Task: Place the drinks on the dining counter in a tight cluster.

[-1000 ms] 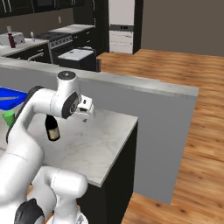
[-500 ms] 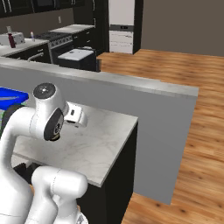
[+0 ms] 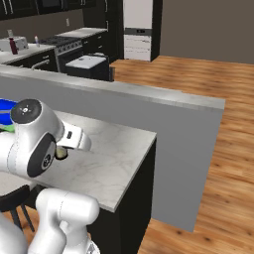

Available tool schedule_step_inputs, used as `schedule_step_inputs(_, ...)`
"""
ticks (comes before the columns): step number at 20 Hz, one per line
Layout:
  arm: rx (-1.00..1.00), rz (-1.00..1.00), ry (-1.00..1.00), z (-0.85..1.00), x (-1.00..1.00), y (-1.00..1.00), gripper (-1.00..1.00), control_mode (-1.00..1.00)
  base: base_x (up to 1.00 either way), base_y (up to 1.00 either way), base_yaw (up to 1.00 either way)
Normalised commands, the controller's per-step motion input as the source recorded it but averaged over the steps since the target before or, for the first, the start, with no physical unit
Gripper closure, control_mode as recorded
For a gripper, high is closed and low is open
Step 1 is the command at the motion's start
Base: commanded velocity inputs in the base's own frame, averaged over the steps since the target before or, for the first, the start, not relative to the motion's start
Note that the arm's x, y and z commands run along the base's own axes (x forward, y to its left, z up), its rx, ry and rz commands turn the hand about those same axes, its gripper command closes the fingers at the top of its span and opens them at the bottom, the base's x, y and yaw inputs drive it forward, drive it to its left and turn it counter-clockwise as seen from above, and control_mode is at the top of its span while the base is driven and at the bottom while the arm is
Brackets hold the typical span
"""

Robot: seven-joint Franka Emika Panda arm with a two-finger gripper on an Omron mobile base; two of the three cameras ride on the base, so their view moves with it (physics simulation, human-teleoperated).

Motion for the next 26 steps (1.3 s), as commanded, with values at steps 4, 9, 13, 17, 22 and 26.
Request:
schedule_step_inputs(4,0.0,0.0,0.0,0.09,-0.06,0.0,-1.0,-1.0,0.0,0.0,0.0)
schedule_step_inputs(9,0.0,0.0,0.0,0.0,0.0,0.0,-1.0,-1.0,0.0,0.0,0.0)
schedule_step_inputs(13,0.0,0.0,0.0,0.0,0.0,0.0,-1.0,-1.0,0.0,0.0,0.0)
schedule_step_inputs(17,0.0,0.0,0.0,0.0,0.0,0.0,-1.0,1.0,0.0,0.0,0.0)
schedule_step_inputs(22,0.0,0.0,0.0,0.0,0.0,0.0,-1.0,1.0,-0.82,-0.7,-0.19)
schedule_step_inputs(26,0.0,0.0,0.0,0.0,0.0,0.0,-1.0,1.0,-0.75,-1.0,-0.27)
